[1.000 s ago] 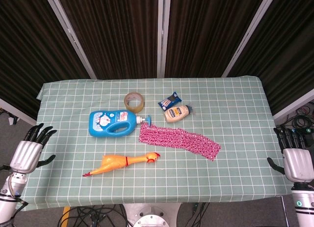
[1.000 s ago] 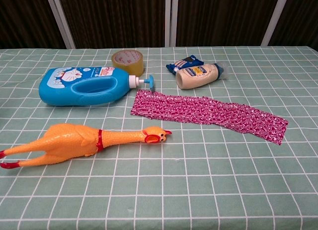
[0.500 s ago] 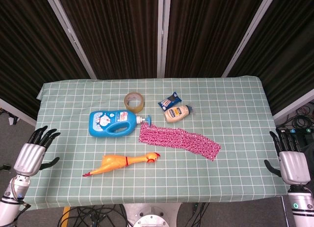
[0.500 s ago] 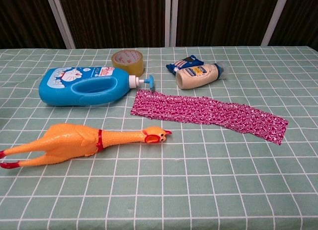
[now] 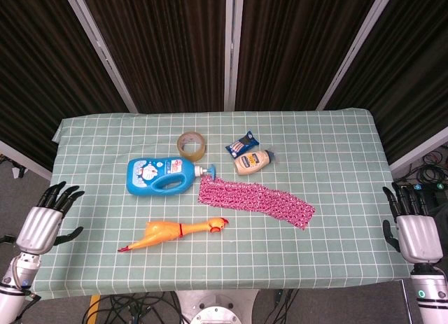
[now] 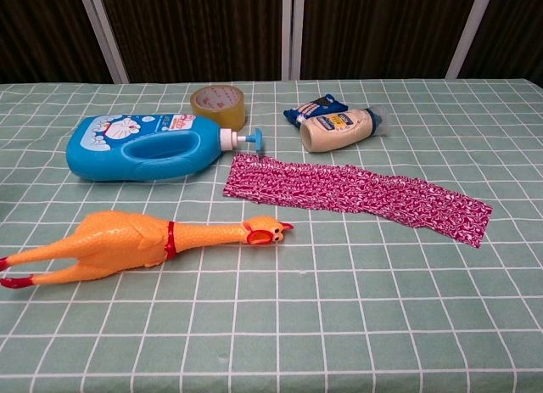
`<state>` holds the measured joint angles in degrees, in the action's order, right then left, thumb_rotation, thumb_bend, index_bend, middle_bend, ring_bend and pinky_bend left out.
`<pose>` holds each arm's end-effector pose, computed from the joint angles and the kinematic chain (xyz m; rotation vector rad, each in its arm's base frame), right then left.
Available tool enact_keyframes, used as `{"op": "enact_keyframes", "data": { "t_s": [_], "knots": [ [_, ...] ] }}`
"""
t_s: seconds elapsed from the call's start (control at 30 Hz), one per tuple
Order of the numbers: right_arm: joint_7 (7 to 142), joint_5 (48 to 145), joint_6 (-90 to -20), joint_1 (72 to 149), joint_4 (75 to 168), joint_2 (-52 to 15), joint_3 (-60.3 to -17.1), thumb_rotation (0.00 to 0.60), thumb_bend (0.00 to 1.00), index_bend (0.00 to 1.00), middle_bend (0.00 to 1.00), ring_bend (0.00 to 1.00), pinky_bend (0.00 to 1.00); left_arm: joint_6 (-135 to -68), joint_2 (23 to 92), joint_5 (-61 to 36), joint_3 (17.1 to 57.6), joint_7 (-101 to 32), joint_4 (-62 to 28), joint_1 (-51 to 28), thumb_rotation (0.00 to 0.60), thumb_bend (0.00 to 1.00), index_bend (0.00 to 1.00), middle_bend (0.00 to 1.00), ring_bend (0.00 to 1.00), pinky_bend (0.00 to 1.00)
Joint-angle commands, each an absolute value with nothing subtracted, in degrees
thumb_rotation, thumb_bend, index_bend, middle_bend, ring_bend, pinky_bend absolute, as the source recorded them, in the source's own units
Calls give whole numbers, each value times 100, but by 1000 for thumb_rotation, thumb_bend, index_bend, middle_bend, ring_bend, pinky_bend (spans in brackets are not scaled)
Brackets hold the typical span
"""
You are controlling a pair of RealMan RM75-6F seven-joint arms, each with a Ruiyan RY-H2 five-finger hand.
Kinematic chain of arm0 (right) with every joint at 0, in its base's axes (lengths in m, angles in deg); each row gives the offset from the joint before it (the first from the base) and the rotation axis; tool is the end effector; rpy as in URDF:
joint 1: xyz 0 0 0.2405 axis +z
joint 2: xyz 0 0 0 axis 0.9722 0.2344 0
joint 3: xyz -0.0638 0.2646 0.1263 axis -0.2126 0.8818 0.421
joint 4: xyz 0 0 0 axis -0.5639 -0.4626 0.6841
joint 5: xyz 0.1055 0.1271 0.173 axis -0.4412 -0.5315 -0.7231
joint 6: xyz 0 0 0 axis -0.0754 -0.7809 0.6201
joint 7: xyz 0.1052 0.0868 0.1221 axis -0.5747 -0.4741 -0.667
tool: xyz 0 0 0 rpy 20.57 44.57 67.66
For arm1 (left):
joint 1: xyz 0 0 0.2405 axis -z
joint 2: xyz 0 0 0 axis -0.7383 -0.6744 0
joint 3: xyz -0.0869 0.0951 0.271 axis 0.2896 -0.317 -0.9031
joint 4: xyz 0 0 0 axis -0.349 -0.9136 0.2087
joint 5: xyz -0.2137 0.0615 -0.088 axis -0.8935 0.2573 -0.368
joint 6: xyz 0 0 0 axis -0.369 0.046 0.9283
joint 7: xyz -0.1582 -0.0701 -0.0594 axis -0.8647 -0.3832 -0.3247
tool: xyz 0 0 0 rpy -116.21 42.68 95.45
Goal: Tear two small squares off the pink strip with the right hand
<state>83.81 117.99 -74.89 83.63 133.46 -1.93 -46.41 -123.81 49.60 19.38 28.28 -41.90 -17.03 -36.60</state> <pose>-0.3795 -0.2416 0.1427 1.4404 -0.7645 0.7575 -0.3752 0.2550 0.0986 -1.5808 -0.7920 -0.9884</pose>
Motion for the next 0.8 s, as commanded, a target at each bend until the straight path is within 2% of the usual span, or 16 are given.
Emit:
{"op": "enact_keyframes", "data": {
  "t_s": [0.03, 0.1, 0.13, 0.2, 0.27, 0.33, 0.4, 0.57, 0.8],
  "knots": [
    [8597, 11903, -7377, 8451, 13450, -156, -4657, 600, 1000, 0, 225, 273, 445, -12357, 4970, 1928, 2830, -4191, -1698, -3652, 600, 175, 170, 123, 3, 106],
    [8741, 12058, -7340, 8514, 13460, -168, -4692, 600, 1000, 0, 404, 467, 591, -12345, 4988, 1932, 2832, -4178, -1704, -3646, 600, 175, 170, 123, 3, 106],
    [8792, 12141, -7339, 8539, 13452, -188, -4709, 600, 1000, 0, 477, 538, 631, -12339, 4995, 1933, 2830, -4172, -1708, -3644, 600, 175, 170, 123, 3, 106],
    [8869, 12255, -7260, 8592, 13508, -227, -4762, 600, 1000, 7, 604, 630, 663, -12328, 5005, 1934, 2823, -4168, -1706, -3647, 600, 174, 169, 123, 3, 106],
    [8940, 12260, -7050, 8650, 13684, -212, -4835, 600, 971, 49, 778, 743, 701, -12315, 5005, 1931, 2814, -4170, -1711, -3652, 600, 174, 170, 123, 3, 106],
    [9092, 12247, -6847, 8710, 13817, -198, -4897, 600, 937, 112, 862, 800, 721, -12308, 5002, 1930, 2811, -4182, -1716, -3653, 600, 175, 170, 123, 3, 106],
    [9371, 12192, -6618, 8763, 13925, -229, -4967, 600, 931, 150, 893, 824, 730, -12311, 4993, 1931, 2811, -4198, -1717, -3656, 600, 175, 170, 123, 3, 106],
    [10055, 11797, -5961, 8882, 14164, -395, -5120, 600, 948, 156, 905, 834, 733, -12311, 4976, 1905, 2814, -4249, -1745, -3675, 600, 175, 170, 123, 3, 106],
    [10906, 10917, -5274, 9225, 14380, -682, -4927, 600, 970, 132, 911, 839, 733, -12213, 5004, 1822, 2817, -4354, -1882, -3682, 600, 175, 170, 123, 3, 106]
  ]
}}
